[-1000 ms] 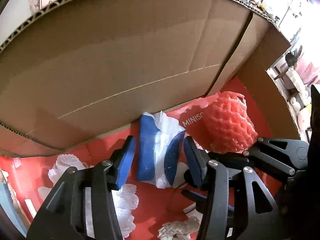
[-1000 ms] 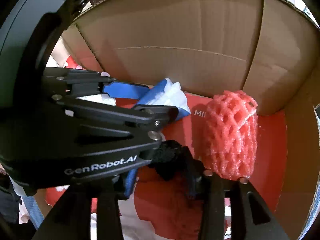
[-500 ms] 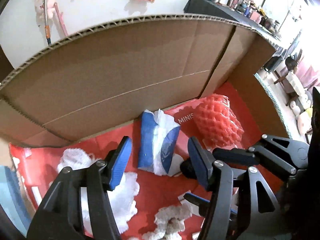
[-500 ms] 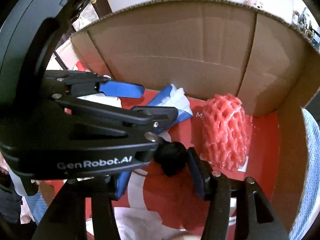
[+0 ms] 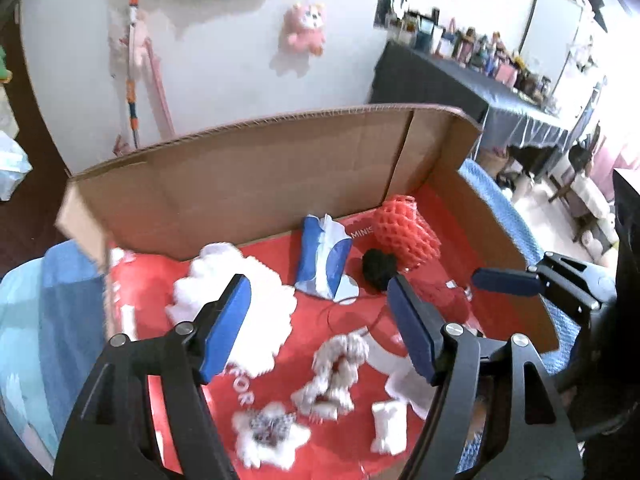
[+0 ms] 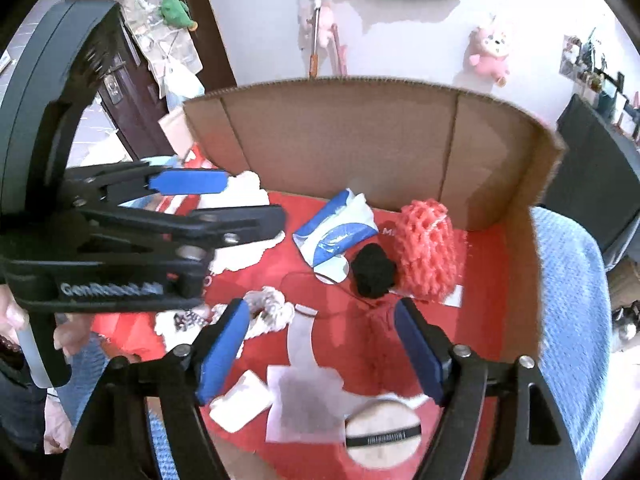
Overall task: Organize soft objects
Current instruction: 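Open both tools to release the tissue pack and black item, then withdraw both open tools back from the box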
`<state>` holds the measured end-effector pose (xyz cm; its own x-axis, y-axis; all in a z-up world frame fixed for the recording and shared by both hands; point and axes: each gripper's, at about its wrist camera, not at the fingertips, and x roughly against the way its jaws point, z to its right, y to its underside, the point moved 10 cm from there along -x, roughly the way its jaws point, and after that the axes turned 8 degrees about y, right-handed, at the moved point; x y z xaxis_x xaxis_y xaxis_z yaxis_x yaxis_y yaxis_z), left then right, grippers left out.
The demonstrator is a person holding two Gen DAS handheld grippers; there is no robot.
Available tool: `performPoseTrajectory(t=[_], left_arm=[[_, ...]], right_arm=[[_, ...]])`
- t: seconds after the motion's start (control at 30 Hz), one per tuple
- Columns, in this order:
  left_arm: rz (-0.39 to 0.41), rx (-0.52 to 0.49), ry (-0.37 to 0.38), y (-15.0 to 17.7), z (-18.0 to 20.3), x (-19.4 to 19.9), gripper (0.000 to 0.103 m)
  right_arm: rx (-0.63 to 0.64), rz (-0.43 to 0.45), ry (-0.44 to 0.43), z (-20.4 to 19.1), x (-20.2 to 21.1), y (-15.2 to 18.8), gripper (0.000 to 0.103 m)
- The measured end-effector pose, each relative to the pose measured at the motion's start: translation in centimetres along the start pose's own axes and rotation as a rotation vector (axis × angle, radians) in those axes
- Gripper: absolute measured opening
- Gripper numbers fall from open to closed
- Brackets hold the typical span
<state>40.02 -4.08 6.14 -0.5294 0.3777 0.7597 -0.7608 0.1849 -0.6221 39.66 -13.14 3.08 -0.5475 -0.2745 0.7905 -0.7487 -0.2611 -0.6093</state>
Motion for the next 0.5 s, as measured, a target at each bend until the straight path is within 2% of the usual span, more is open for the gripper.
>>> performPoseTrajectory(t=[0.07,0.13,0.27,0.33,0.5], left_arm=[[0.043,-0.016,-0.017,0.3,0.2,1.9,0.071],[0.093,-0.026,-0.033,0.7,1.0,3.9,0.076],[0.184,-0.052,-0.08,1.7,1.9,6.9,0.079],[0.233,-0.058,-0.096,2.6,2.2,8.3,0.086],[0.313,-0.059,-0.134,4.7,2.3,9.9,0.088]], right_arm=[[-0.011,0.02,0.005,0.1,1.1,0.4,0.08],[-0.02,0.043,0.017,-0.6,2.6,0.9,0.082],[-0.04,0.099,0.038,-0.1,5.3,1.5,0.09],[-0.051,0.129,0.053,0.1,6.1,1.8,0.093],[-0.062,0.204,0.108,0.1,8.1,2.2,0.1]])
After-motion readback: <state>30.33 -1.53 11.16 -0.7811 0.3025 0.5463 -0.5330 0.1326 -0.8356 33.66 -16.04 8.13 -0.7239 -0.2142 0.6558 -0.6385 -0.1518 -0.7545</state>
